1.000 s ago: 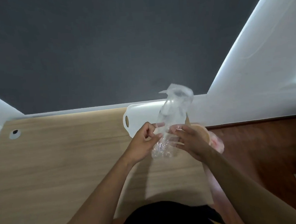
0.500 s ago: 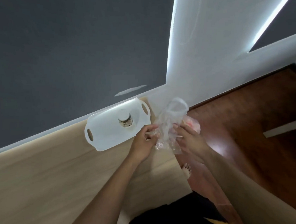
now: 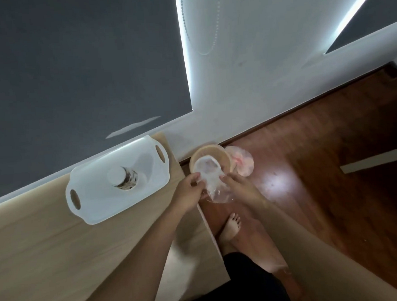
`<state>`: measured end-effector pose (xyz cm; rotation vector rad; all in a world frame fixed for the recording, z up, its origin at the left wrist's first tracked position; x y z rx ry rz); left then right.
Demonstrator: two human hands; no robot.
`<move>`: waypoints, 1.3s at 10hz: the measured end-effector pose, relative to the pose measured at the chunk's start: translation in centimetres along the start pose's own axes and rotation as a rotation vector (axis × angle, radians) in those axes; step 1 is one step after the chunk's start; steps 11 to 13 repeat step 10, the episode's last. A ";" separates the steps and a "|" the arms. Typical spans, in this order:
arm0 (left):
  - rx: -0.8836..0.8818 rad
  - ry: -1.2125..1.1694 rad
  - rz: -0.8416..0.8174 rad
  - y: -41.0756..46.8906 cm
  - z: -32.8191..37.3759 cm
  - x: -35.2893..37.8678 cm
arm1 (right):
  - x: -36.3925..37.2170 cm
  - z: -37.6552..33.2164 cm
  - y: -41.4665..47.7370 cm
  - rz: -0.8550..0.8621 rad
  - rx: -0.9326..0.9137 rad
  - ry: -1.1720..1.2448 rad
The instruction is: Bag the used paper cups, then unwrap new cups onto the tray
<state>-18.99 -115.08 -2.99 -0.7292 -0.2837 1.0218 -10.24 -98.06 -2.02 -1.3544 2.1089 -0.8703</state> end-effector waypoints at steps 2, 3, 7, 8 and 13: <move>-0.052 -0.017 0.012 3.6 0.3 1.2 | -1.5 0.2 3.6 -0.060 -0.011 -0.154; -0.063 -0.031 0.021 4.9 0.6 1.7 | -1.7 -0.3 4.7 -0.069 -0.044 -0.244; -0.043 -0.002 0.048 6.0 0.6 1.5 | -3.1 -1.6 5.2 -0.002 -0.104 -0.398; -0.052 -0.010 0.037 5.9 0.2 1.2 | -3.0 -1.4 5.1 -0.008 -0.121 -0.394; -0.039 0.008 0.043 4.5 -0.5 -0.1 | -1.3 -0.9 4.1 -0.031 -0.148 -0.408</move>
Point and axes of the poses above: each hand's wrist, its own y-axis towards the middle knuckle, its own x-axis out of the palm, z = x × y, the point moved 2 cm from there along y, towards the middle knuckle, and after that the axes turned 1 degree about -y, right-handed, at the moved point
